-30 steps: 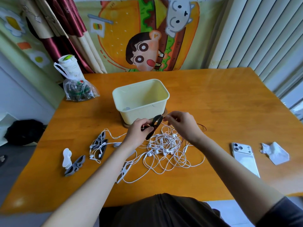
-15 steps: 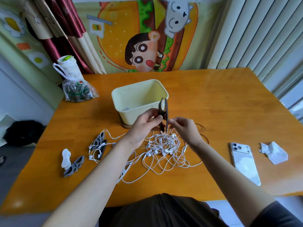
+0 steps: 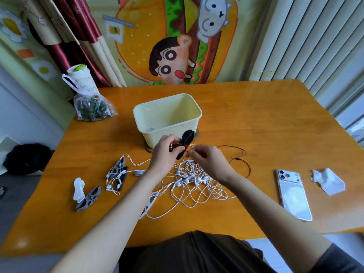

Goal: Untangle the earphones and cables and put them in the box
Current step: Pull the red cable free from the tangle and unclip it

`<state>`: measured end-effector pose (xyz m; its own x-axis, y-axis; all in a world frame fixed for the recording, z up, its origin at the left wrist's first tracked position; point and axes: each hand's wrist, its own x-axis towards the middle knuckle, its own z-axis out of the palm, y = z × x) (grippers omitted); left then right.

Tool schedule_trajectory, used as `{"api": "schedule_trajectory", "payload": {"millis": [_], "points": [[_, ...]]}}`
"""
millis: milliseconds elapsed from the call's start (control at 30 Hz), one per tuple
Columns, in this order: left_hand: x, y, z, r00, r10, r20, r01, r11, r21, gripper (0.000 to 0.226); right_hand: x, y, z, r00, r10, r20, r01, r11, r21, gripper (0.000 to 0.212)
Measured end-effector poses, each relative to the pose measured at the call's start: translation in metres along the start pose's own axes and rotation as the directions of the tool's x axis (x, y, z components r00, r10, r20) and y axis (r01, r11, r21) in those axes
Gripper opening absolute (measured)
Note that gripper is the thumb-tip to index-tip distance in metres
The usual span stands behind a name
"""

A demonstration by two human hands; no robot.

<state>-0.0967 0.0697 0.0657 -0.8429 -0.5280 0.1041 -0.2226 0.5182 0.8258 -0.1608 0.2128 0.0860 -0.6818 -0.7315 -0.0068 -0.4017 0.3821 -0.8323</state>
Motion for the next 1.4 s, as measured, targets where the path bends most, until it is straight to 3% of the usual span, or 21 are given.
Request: {"api": "schedule_trajectory", "payload": {"millis": [133,333,533,733,967,1200,1300,1400], "points": [[-0.004,-0.007,0.000,0.994,0.006,0.109,-0.015,0.997,0.081,0.015,0.009,0.000,-0.024,0.998,0.015,0.069,-0.013,0.999,-0.033,0.026],[-0.011,0.006,-0.001,0.963,0.023,0.269,-0.009,0.999,-0.053,0.009,0.021,0.005,-0.045,1.000,0.011,0.009,-0.009,0.989,-0.150,0.021],[-0.010,0.011,-0.009,0.902,-0.007,0.433,0.070,0.989,-0.129,0.009,0.020,0.008,-0.041,0.998,-0.026,-0.065,0.020,0.996,-0.087,0.019],[-0.008,0.009,-0.017,0.868,-0.043,0.495,0.152,0.972,-0.182,0.012,0.023,0.008,-0.036,0.996,-0.012,-0.086,0.009,0.999,-0.032,0.020],[-0.002,0.009,-0.018,0.858,-0.012,0.514,0.211,0.920,-0.330,0.017,0.028,0.011,-0.036,0.992,0.003,-0.129,-0.003,1.000,0.001,0.018],[0.002,0.023,-0.009,0.906,0.019,0.422,0.276,0.730,-0.625,0.017,0.022,0.012,-0.024,0.994,0.085,-0.074,-0.063,0.963,0.261,0.027],[0.003,0.027,-0.004,0.932,-0.040,0.361,0.304,0.632,-0.713,0.017,0.018,0.014,-0.007,0.990,0.123,-0.068,-0.095,0.941,0.324,0.033],[0.002,0.024,0.000,0.946,-0.104,0.307,0.304,0.616,-0.727,0.015,0.018,0.016,0.004,0.983,0.143,-0.113,-0.107,0.954,0.279,0.039]]}}
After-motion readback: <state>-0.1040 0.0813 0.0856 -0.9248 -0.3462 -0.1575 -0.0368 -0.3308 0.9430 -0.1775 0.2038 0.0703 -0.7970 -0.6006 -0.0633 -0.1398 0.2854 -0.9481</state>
